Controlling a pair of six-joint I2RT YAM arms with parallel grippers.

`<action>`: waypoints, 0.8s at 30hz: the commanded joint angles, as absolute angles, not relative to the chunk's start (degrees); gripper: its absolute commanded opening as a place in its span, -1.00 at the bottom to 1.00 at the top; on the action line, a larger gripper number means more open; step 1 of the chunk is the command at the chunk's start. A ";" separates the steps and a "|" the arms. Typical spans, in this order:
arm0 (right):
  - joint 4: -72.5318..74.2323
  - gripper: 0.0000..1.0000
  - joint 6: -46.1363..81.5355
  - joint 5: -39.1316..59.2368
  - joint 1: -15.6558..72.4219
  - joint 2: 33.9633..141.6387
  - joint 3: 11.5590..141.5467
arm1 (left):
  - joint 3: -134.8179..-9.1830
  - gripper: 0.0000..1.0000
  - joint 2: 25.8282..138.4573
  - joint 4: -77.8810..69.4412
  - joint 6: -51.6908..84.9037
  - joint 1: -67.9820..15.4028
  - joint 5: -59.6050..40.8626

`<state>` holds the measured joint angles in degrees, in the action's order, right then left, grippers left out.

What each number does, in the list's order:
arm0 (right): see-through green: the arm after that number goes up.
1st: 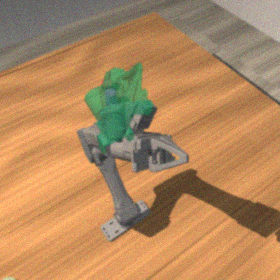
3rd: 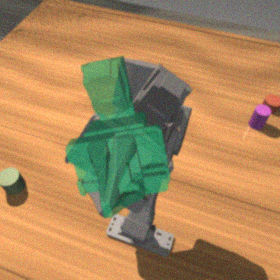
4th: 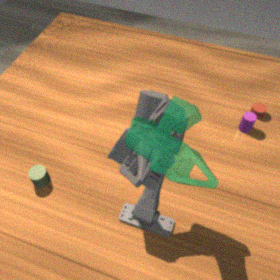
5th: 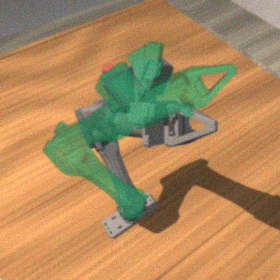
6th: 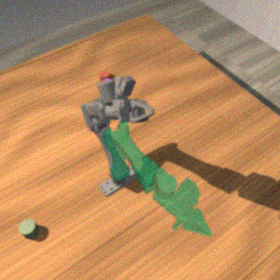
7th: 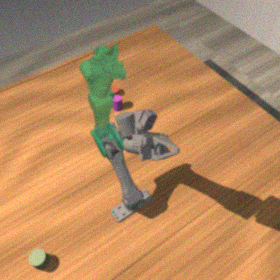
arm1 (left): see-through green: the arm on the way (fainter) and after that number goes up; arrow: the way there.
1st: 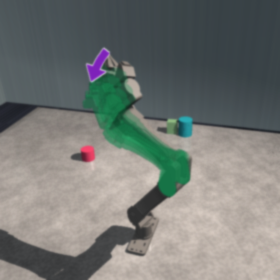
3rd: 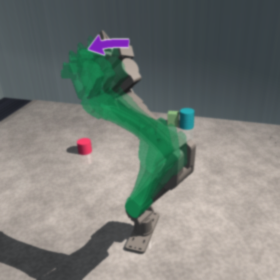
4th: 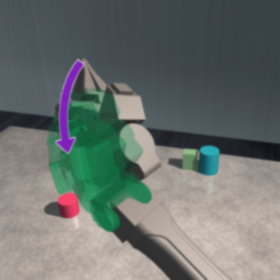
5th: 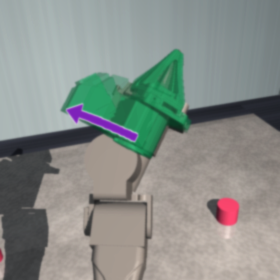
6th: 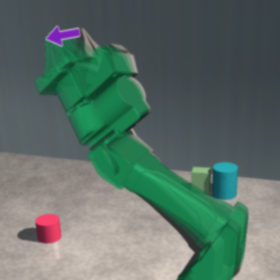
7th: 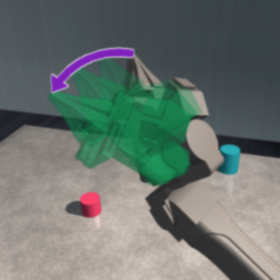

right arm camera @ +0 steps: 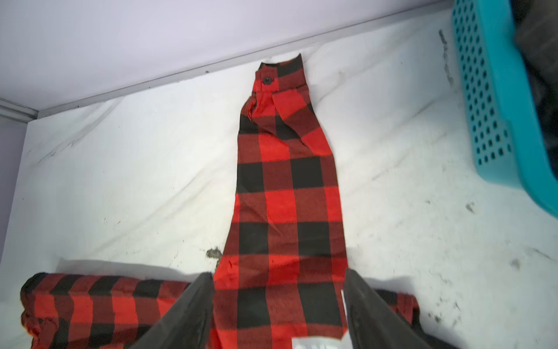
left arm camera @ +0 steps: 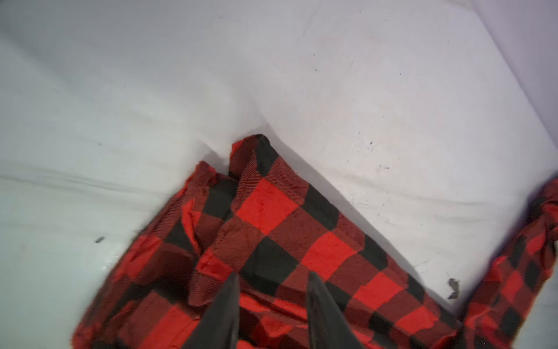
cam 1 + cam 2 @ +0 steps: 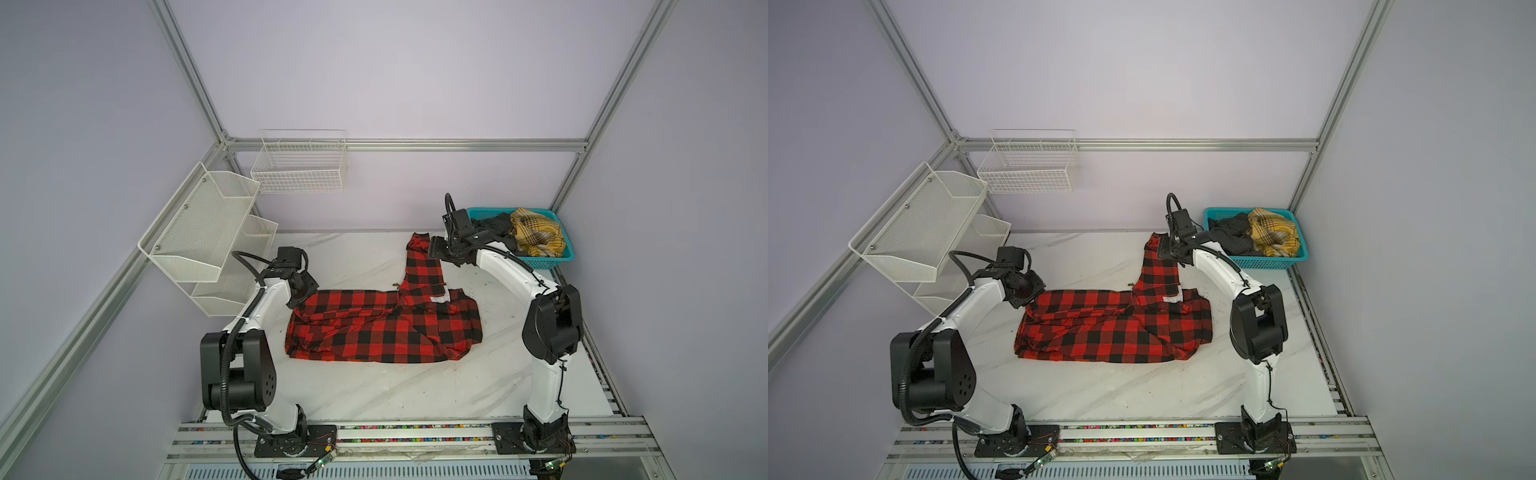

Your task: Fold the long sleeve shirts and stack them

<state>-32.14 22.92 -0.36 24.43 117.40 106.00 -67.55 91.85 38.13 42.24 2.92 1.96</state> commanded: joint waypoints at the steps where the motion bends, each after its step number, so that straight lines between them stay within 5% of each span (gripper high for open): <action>1: -34.74 0.39 20.11 -2.78 23.79 124.80 110.75 | -71.68 -0.59 97.19 37.44 41.22 1.96 -2.67; 8: -33.51 0.40 17.56 -4.56 22.51 137.06 121.37 | -69.45 -0.99 100.73 35.08 41.37 1.66 -3.34; 24: -34.52 0.36 14.08 -3.97 20.83 150.79 132.48 | -66.45 -1.00 105.57 33.40 38.02 1.60 -1.66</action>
